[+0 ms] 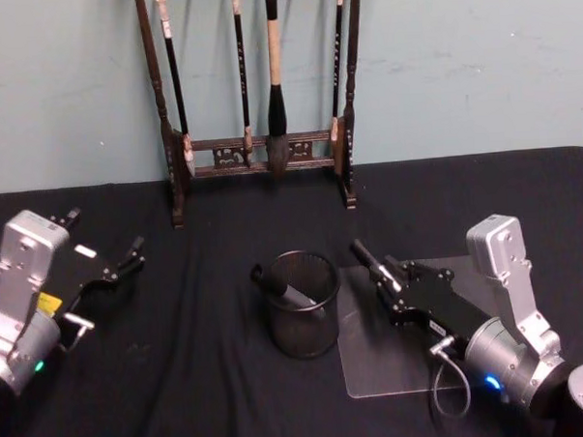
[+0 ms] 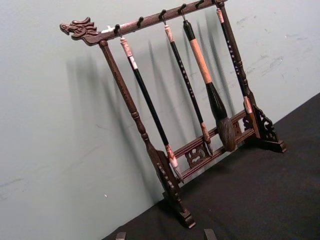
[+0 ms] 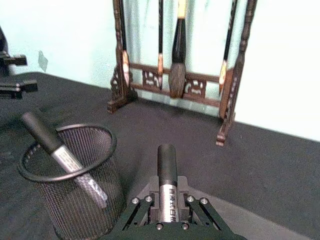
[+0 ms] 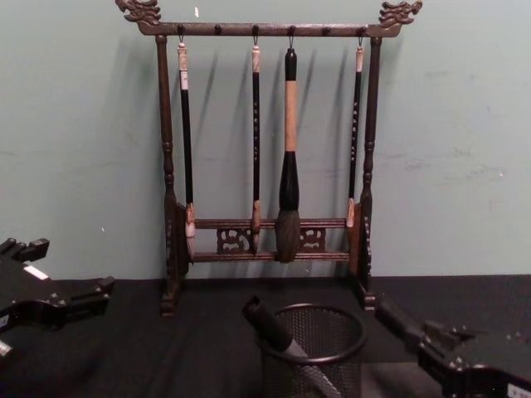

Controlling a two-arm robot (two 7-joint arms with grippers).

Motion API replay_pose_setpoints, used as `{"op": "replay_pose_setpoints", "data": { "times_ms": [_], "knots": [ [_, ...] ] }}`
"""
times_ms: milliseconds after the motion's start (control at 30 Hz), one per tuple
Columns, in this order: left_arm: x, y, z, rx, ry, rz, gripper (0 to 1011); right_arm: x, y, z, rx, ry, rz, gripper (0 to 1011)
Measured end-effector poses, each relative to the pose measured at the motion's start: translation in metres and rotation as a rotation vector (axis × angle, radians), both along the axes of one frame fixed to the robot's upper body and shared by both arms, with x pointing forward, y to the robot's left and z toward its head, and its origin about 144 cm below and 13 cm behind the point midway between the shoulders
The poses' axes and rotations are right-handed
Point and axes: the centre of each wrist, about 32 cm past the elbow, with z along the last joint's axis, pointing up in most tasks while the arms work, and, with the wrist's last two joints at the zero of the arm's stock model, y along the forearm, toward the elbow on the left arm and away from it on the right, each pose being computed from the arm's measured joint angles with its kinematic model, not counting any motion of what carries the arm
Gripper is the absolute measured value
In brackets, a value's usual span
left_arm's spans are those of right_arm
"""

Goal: Pick up the water-based marker from the table and place it into the pen holder.

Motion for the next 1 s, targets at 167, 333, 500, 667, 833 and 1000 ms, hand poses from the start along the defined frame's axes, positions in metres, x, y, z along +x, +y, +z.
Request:
{"op": "replay_pose_setpoints", "data": {
  "times_ms": [167,333,500,667,833,1000],
  "knots": [
    [0.000,0.000,0.000,0.000,0.000,0.000,1009,0.000,0.000,0.003,0.003,-0.049,0.025,213],
    [0.000,0.000,0.000,0.000,0.000,0.000,1009,0.003,0.001,0.007,0.009,-0.103,0.054,214],
    [0.000,0.000,0.000,0.000,0.000,0.000,1009,0.010,0.004,0.012,0.030,-0.157,0.070,214],
    [0.000,0.000,0.000,0.000,0.000,0.000,1009,0.016,0.009,0.017,0.045,-0.186,0.080,214],
    [0.000,0.000,0.000,0.000,0.000,0.000,1009,0.020,0.014,0.022,0.047,-0.204,0.093,214],
    [0.000,0.000,0.000,0.000,0.000,0.000,1009,0.023,0.019,0.026,0.045,-0.212,0.110,214]
  ]
}}
